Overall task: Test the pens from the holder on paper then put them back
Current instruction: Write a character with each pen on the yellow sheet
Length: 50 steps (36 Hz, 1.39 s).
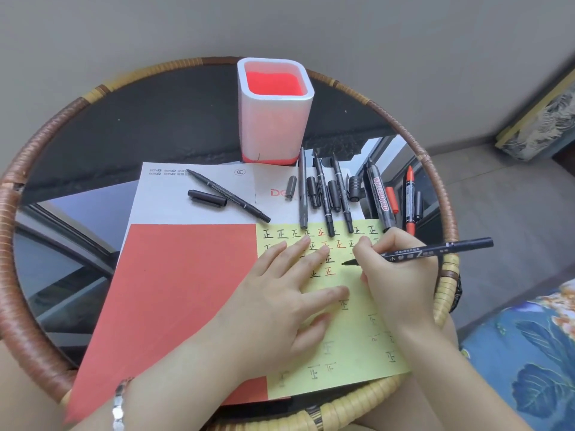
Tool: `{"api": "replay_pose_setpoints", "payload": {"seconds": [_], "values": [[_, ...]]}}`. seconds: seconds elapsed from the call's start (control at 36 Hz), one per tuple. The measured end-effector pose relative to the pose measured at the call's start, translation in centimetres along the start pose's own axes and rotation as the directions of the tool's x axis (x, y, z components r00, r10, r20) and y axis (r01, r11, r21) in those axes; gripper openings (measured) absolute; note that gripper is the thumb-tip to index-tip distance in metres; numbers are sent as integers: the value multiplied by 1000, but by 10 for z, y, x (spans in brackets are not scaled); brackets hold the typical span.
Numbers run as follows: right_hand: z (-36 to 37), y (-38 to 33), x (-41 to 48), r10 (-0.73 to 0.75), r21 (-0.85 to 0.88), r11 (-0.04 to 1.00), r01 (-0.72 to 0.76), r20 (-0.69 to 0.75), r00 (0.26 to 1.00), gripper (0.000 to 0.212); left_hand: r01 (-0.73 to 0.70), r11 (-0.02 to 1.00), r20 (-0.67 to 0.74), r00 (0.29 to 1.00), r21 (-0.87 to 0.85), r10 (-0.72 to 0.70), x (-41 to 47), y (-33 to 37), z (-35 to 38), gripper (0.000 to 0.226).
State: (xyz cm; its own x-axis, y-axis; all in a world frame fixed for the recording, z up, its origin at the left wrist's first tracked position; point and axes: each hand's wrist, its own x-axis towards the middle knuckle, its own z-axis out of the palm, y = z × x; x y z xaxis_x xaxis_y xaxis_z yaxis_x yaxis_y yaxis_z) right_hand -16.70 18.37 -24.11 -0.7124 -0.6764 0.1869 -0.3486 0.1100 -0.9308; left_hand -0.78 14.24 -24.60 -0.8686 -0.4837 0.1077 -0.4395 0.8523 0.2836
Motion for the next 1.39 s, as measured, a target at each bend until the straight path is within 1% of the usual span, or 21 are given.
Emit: {"api": "replay_pose_setpoints", "payload": {"seconds": [0.14,0.39,0.53,0.78,0.92,1.11,1.39], "values": [[1,-1,-1,-42,-40,998,42,9,999,27,2,1000,8,1000,1,-2,0,0,0,36],[3,-1,-1,-61,-65,996,61,-4,998,28,5,1000,4,1000,-13,-5,0,1,-1,36],[3,1,0,-62,-81,995,62,-2,998,24,9,1000,16,1000,-10,-8,0,0,-1,37],[4,2,-2,-123,-127,984,124,23,992,27,10,1000,22,1000,-25,-10,0,0,0,37],[2,3,-1,-108,-129,986,104,-19,994,26,17,1000,31,999,-25,-16,0,1,-1,37],[3,2,1,-75,-83,994,73,-23,997,27,19,1000,34,999,-23,-18,0,1,-1,37],[1,2,-2,-125,-118,985,127,26,992,27,17,1000,26,1000,-26,-16,0,1,-1,36]]}}
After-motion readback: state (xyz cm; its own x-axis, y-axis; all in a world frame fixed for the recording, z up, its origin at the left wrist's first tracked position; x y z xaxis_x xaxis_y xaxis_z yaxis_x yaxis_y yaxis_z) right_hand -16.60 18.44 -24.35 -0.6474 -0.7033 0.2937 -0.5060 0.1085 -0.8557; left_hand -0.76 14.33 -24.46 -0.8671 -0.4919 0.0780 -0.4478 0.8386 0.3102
